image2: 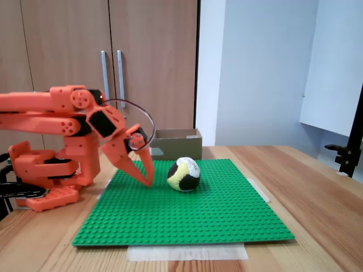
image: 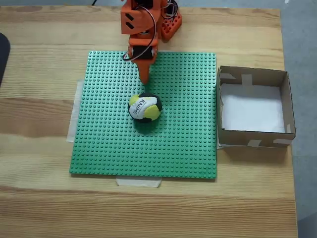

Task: Pick the ball and put it in the box.

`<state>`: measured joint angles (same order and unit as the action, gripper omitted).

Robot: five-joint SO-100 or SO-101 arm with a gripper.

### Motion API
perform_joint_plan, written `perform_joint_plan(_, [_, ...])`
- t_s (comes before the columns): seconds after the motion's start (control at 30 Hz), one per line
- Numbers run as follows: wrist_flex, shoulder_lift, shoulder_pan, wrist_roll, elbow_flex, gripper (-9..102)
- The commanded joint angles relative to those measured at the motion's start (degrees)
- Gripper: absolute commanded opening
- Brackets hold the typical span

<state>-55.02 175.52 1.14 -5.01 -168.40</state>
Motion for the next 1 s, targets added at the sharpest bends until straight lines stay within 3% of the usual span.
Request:
perform_joint_plan(0.0, [-2.29,-6.86,-0.18,-0.97,10.28,1])
perform_joint_plan(0.57, [-12.13,-40.34,-0.62,3.43,41.48,33])
perform_joint_plan(0.97, [-13.97,-56.34,0.18,4.66,51.33,44])
